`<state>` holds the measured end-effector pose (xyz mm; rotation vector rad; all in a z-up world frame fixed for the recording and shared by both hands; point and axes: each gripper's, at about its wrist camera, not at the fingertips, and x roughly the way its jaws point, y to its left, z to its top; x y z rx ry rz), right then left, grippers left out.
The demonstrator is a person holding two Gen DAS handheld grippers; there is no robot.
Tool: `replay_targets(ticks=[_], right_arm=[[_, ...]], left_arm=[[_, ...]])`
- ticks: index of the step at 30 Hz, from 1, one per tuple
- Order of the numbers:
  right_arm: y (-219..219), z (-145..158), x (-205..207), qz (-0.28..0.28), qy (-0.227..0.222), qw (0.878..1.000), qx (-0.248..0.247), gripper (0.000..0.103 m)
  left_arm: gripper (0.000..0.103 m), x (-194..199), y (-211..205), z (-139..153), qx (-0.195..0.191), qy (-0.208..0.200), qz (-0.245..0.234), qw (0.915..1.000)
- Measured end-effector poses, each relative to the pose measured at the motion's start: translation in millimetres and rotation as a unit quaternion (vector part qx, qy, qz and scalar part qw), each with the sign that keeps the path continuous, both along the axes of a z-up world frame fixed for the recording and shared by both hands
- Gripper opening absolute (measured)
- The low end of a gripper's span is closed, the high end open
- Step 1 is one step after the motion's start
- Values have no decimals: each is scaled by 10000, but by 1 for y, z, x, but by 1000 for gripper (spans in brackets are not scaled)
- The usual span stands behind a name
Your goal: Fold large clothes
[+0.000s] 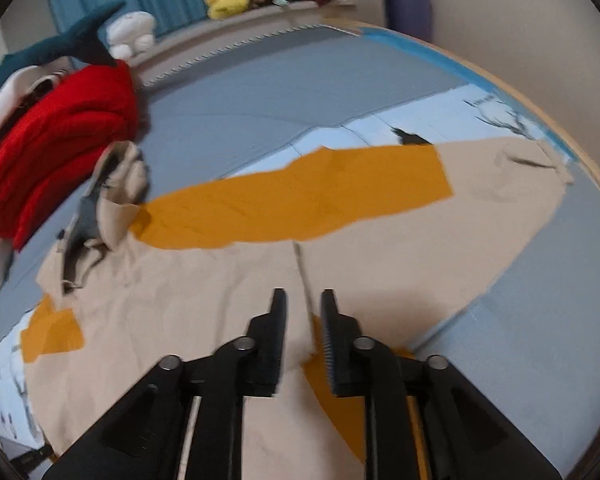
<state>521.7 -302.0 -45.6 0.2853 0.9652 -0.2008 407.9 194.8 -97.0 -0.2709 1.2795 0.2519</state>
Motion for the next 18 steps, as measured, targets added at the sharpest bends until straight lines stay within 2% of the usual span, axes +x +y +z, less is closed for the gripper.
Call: replay_targets(ticks=[2,3,6,8,10,12,15,16,18], right_arm=[[6,-12,8,398,81,9985,357,28],[9,-21,12,561,228,9969,507,29],[12,-54,19,715,782,9919,697,29],[8,-77,21,600,1268,9892,431,29],[-2,-91,21,432,1531,9863,441,29],[-9,-87,19,306,1479,9864,656,29],[-8,-72,19,396,1263,9907,325,29],[-8,-71,18,398,1255,9909,279,29],[-12,-67,15,345,1240,9914,253,29]], left_arm=[[17,3,-16,9,115,-247,-373,9989],[18,4,-20,7,121,-226,-483,9985],[18,4,-25,-25,-20,268,-606,9978],[18,1,-21,-42,-91,601,-506,9969],[18,-1,-17,-43,-175,629,-437,9969],[18,-2,-16,-29,-159,459,-462,9978],[19,-4,-13,-16,57,63,-462,9989],[19,-5,-11,-23,185,180,-455,9986],[19,-9,-11,-42,85,613,-465,9970]])
